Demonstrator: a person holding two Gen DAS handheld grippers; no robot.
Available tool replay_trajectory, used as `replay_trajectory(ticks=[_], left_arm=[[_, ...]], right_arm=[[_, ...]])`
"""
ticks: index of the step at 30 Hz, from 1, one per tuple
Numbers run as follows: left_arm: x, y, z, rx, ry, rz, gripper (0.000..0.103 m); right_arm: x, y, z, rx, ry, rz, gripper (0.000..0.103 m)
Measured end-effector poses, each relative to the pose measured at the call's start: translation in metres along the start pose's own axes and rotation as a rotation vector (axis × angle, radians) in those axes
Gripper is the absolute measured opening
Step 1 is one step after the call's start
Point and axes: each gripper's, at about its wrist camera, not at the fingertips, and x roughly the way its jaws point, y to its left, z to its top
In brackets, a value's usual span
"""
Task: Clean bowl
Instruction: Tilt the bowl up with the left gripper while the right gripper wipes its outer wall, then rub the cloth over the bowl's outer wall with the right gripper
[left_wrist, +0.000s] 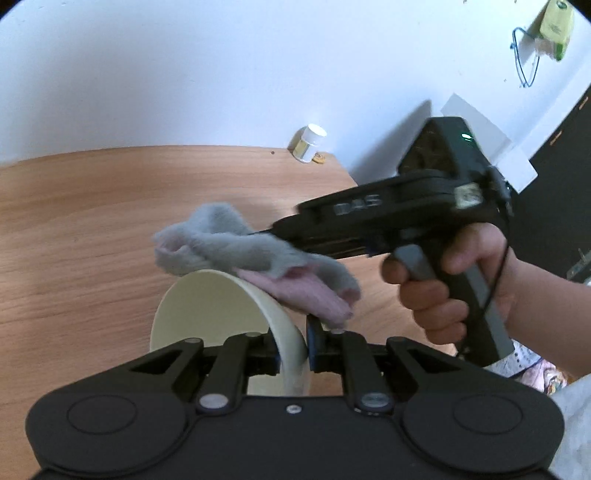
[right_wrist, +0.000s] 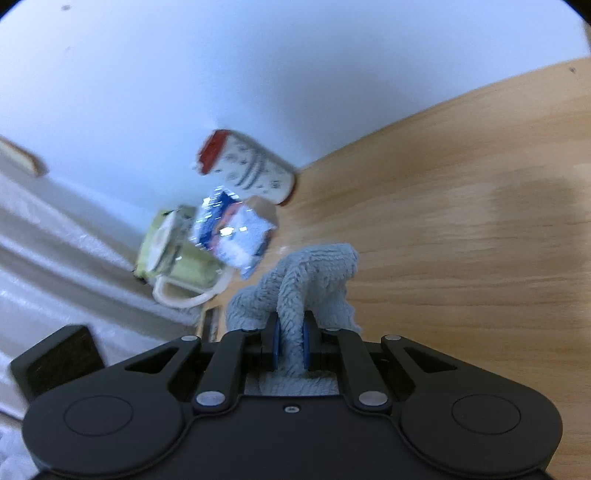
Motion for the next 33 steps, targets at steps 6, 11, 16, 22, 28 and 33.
replay_trajectory(ticks=[6,11,16,22,28,33], left_arm=[[0.0,0.013,-0.002,-0.071,-0.001,0.016,0.011],[0.004,0.019,0.0,-0.093,-0.007,0.019,0.01],[0.004,0.018,-0.001,-0.081,-0.006,0.015,0.01],[-0.009,0.016,-0.006,-0.054,-0.016,-0.006,0.011],[-0.022,0.011,-0.014,-0.008,-0.018,-0.032,0.013],[-0.031,0.016,-0.022,0.004,-0.01,-0.047,0.013]], right_arm=[[0.004,0.003,-0.003,-0.006,0.01,-0.041,0.012],[-0.015,0.026,-0.017,-0.07,0.007,-0.025,0.012],[-0.028,0.034,-0.026,-0.093,-0.002,-0.035,0.012],[-0.017,0.032,-0.016,-0.095,-0.003,-0.04,0.012],[0.006,0.012,-0.001,-0.041,0.022,-0.03,0.012],[0.032,-0.011,0.002,0.033,0.1,0.005,0.012]])
